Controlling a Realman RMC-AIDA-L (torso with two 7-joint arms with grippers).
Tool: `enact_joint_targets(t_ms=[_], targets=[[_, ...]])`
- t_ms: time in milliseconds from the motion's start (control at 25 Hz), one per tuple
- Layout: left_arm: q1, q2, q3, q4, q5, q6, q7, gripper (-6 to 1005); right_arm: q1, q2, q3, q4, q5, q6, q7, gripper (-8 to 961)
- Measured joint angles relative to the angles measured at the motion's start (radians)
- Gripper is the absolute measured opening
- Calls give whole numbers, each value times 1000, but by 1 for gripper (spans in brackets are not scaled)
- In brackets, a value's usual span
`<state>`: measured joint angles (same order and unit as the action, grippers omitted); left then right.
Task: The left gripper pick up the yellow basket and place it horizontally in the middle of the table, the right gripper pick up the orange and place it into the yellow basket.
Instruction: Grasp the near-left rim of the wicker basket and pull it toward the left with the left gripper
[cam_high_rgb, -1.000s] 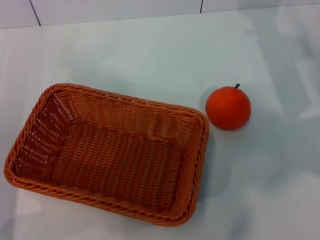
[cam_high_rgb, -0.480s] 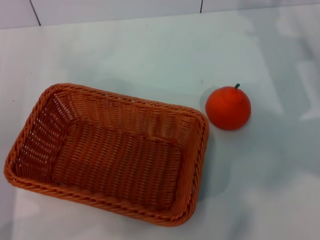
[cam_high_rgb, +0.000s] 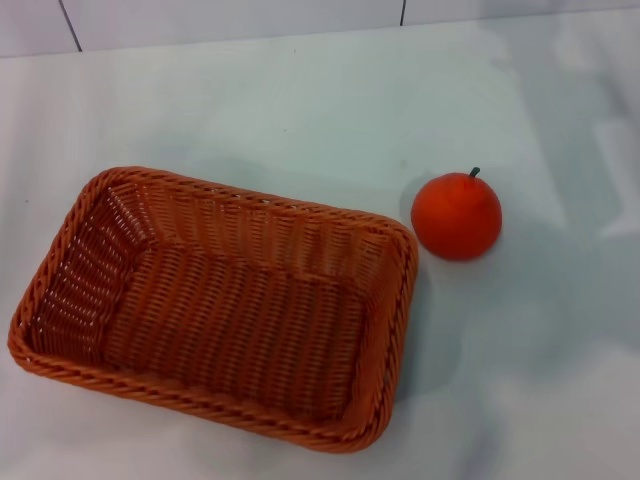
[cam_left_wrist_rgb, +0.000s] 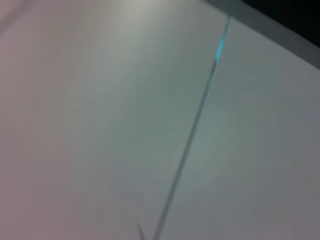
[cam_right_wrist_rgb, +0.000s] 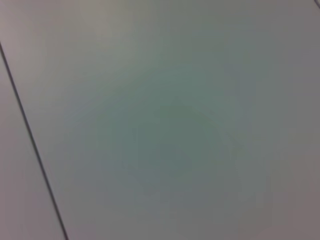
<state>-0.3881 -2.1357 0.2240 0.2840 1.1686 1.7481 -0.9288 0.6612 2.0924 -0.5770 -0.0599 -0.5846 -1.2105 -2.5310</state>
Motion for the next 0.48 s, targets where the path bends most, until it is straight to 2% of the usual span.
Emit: enact_joint_targets(t_ms=[160,280,360,400,440,480], targets=[[27,56,139,193,61,-92,-315,886,-1,0,12,0,0,0,0,945],[32,96,172,385,246,-143,-586,886,-3,-2,28,0,0,3,0,945],[29,107,176,498,364,-147,-730,886,-3,-4,39,0,0,11,0,945],[29,107,176,498,364,-147,-730,886,-3,-4,42,0,0,18,0,945],[18,115,192,656,522,-134,-904,886,-2,-5,45,-1,0,22,0,944],[12,116,203,707,577,-129,-958,886,-1,-5,47,-6,0,31,0,944]])
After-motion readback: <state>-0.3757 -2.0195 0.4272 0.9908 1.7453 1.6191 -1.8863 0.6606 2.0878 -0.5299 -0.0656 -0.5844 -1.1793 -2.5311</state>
